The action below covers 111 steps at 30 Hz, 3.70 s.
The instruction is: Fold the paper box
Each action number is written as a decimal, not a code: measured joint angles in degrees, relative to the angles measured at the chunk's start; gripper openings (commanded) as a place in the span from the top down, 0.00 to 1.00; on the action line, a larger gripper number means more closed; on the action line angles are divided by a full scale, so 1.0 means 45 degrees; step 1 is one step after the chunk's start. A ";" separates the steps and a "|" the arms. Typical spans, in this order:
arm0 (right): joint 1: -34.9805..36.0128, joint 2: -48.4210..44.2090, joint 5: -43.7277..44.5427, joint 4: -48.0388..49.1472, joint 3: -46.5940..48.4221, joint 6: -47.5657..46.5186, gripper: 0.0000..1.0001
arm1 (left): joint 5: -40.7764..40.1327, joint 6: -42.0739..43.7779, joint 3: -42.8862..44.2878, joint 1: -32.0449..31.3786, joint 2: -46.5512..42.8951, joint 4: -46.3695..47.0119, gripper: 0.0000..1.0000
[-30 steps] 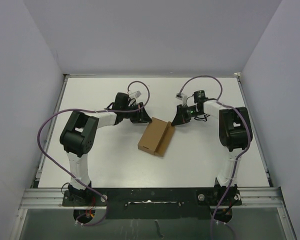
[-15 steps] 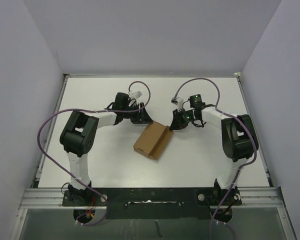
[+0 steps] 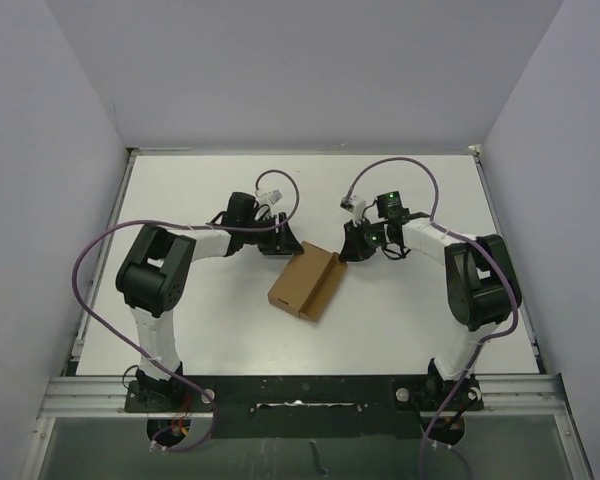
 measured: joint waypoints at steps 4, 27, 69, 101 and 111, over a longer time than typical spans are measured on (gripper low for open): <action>0.0044 0.0000 -0.0005 0.0029 0.0000 0.0121 1.00 | -0.0933 0.0874 -0.0262 -0.0078 -0.0937 -0.0797 0.33; 0.0816 -0.0884 0.0306 0.0661 -0.0525 0.0738 1.00 | -0.4784 0.4386 -0.1263 -0.1452 -0.3672 -0.2531 0.23; 0.1447 -0.0884 0.0330 0.1384 -0.1190 -0.0432 1.00 | 0.0015 0.1418 -0.2191 0.0772 -0.2089 0.0199 0.38; 0.1263 -0.0884 -0.0087 0.2327 -0.1753 -0.0675 1.00 | 0.0971 0.1171 -0.1923 0.1107 -0.1515 0.0039 0.72; 0.1263 -0.1462 -0.0209 0.3313 -0.2535 -0.0559 1.00 | 0.0937 0.1175 -0.1894 0.1107 -0.1515 -0.0044 0.73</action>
